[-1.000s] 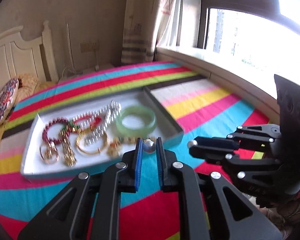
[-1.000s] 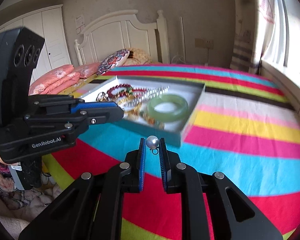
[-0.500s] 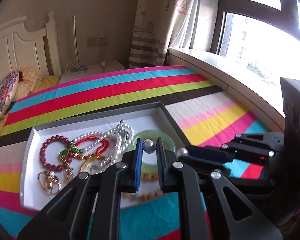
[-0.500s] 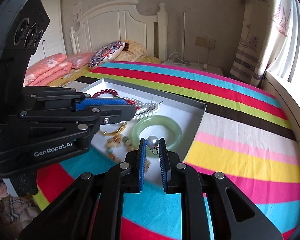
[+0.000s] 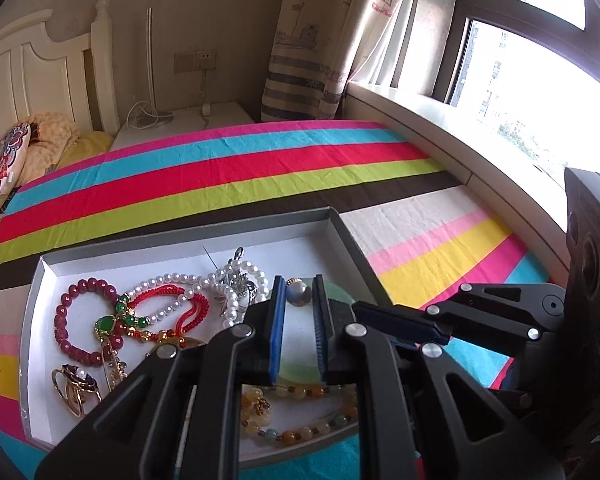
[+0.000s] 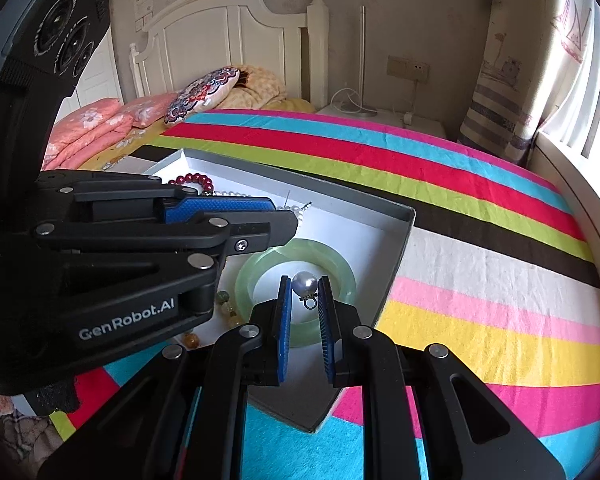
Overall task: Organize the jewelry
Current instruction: 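Open the right tool to drop the earring into the jade bangle and withdraw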
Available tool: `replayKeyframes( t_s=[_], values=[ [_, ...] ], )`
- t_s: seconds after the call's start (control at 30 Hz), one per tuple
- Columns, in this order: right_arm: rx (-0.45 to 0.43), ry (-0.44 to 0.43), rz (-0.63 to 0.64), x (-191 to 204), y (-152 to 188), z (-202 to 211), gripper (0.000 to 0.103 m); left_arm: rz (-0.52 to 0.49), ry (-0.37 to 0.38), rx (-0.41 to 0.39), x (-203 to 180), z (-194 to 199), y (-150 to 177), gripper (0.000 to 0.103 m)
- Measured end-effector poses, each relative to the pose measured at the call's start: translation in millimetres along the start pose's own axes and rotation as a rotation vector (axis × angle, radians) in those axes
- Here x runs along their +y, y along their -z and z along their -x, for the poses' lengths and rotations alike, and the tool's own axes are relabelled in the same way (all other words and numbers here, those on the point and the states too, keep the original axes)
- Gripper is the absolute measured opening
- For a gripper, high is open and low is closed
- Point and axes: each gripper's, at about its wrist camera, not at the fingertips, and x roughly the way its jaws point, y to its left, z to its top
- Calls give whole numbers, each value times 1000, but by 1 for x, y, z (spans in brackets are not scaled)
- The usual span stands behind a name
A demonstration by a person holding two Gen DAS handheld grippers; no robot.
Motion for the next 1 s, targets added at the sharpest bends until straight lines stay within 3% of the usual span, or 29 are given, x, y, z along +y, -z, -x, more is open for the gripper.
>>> replayKeyframes(
  t_s=[0.3, 0.37, 0.43, 0.5, 0.57, 0.63, 0.7, 0.8, 1.0],
  values=[
    [23, 2, 4, -2, 1, -12, 16, -17, 1, 12, -2, -5, 0, 15],
    [19, -1, -13, -4, 0, -11, 18, -21, -12, 11, -2, -4, -1, 28],
    [16, -2, -28, -7, 1, -9, 29, -9, -37, -18, 0, 1, -1, 68],
    [13, 3, -38, -9, 2, -7, 54, 5, -60, -53, 3, 9, -2, 74],
    [-2, 5, -39, -9, 2, -2, 60, 7, -71, -63, 6, 15, -4, 77],
    [-12, 14, -41, -8, 1, 3, 63, 5, -117, -106, 9, 28, -3, 89],
    [-47, 37, -49, -8, -2, 14, 76, 8, -162, -168, 13, 45, -2, 99],
    [-112, 58, -80, -9, -5, 32, 79, 39, -248, -281, 26, 83, 8, 101],
    [-292, 64, -187, -10, -5, 83, 86, 68, -377, -396, 50, 142, 29, 101]
  ],
)
